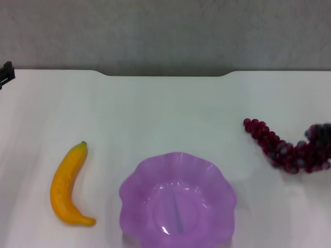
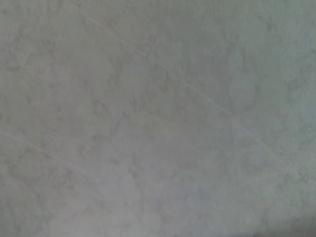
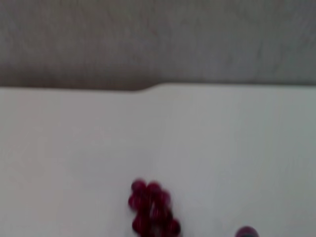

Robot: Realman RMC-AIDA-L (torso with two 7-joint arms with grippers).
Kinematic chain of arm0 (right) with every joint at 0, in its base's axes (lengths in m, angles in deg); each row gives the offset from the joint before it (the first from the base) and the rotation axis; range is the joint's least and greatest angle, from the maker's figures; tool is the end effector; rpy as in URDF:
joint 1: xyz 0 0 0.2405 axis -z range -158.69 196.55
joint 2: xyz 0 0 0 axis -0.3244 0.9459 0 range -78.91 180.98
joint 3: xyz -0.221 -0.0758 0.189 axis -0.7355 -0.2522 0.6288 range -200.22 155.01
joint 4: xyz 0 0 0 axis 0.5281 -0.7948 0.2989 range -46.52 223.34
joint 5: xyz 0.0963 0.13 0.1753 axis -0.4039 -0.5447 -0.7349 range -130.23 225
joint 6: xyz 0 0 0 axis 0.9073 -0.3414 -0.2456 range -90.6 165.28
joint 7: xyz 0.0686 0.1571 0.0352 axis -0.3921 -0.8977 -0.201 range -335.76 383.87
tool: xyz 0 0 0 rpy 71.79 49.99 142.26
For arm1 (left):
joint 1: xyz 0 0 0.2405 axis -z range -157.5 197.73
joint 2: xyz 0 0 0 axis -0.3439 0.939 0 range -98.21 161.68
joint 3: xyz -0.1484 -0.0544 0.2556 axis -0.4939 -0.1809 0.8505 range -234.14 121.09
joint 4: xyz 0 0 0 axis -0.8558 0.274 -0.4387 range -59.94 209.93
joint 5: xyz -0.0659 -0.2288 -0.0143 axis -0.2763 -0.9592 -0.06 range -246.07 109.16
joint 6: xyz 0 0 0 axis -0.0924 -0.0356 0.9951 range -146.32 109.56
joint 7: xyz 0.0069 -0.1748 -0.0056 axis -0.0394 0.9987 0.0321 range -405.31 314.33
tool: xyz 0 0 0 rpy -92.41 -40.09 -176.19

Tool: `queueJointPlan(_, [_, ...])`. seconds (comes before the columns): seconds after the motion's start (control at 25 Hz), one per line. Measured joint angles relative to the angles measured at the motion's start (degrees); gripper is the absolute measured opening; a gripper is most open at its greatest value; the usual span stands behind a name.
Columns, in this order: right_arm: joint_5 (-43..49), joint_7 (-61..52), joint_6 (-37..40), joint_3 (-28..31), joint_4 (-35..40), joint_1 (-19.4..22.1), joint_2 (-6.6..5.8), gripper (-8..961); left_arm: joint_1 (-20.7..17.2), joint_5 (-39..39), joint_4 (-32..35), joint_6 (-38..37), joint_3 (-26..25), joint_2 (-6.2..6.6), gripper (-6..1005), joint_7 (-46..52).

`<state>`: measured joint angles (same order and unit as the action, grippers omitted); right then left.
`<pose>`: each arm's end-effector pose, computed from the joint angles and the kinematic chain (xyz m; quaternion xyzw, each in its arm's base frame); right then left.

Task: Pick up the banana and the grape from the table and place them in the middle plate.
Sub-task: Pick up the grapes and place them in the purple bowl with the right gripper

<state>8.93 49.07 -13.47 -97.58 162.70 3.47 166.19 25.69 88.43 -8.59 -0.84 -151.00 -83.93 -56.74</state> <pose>0.3481 0.4270 0.0274 -0.7715 0.4731 0.0220 0.4248 -0.3193 0.4309 0.0792 -0.7026 -0.3317 -0.1255 0.6169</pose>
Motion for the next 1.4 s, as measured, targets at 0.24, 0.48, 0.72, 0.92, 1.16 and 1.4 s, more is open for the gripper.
queueJointPlan(0.24, [-0.1,-0.2,-0.5,0.0,10.7,3.8,0.08,182,0.0,0.0,0.0,0.4,0.0,0.00,873,0.0])
queueJointPlan(0.48, [-0.1,-0.3,-0.7,0.0,19.2,6.5,0.14,182,0.0,0.1,0.3,0.6,0.1,0.00,872,-0.2])
queueJointPlan(0.72, [-0.1,1.4,-3.3,-1.5,27.7,8.0,0.11,181,0.0,0.1,0.3,0.6,0.1,0.00,870,-0.3])
queueJointPlan(0.92, [-0.1,2.4,-5.9,-4.3,33.8,8.1,0.15,181,0.0,0.1,0.4,0.7,0.1,0.00,869,-0.3])
queueJointPlan(1.16, [-0.1,4.5,-8.8,-9.6,41.9,8.2,0.08,182,0.0,0.1,0.4,0.8,0.1,0.00,868,-0.6])
queueJointPlan(1.4, [-0.2,5.9,-9.9,-13.8,42.9,6.7,-0.02,182,0.3,0.1,1.0,1.5,0.0,0.23,867,-0.6])
